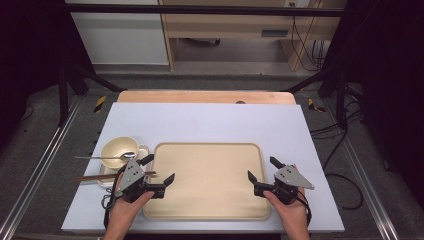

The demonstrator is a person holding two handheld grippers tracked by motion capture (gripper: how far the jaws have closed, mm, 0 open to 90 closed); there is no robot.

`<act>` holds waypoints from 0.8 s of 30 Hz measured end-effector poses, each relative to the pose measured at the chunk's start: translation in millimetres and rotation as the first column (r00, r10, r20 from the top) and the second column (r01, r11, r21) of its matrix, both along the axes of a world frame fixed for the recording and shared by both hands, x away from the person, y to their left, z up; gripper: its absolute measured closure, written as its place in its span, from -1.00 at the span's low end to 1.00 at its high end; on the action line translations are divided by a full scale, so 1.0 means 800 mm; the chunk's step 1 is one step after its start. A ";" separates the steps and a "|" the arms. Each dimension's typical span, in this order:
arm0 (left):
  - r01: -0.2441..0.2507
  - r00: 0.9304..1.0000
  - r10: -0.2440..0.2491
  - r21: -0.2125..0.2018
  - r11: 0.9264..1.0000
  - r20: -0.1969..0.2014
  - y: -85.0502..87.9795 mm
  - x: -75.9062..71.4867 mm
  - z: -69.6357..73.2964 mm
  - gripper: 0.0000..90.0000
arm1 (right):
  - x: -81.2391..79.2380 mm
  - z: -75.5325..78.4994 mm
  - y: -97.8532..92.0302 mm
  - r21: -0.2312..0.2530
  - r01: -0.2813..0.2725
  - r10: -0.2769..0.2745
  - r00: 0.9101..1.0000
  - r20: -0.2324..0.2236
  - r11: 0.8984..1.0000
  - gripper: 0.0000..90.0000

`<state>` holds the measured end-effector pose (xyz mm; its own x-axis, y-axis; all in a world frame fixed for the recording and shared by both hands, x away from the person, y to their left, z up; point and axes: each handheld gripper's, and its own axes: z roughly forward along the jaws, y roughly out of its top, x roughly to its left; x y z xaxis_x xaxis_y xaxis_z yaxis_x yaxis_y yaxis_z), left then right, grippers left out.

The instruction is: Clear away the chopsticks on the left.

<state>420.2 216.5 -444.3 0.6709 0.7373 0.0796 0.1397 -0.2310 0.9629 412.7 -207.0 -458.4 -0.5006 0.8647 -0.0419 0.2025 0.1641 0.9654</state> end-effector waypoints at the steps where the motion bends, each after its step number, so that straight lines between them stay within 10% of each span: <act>1: -0.003 1.000 0.003 0.006 1.000 -0.001 0.001 0.000 0.000 -0.90 | 0.000 0.000 -0.001 -0.004 0.000 0.000 1.000 -0.001 1.000 -0.78; 11: -0.004 1.000 0.001 0.106 0.994 0.024 0.001 -0.005 0.004 -0.87 | -0.002 -0.001 -0.010 -0.008 0.029 -0.029 1.000 -0.011 1.000 -0.80; 24: 0.000 1.000 0.000 0.070 0.998 0.005 0.005 -0.004 -0.004 -0.86 | -0.005 -0.004 -0.009 -0.021 0.023 -0.023 1.000 -0.020 1.000 -0.82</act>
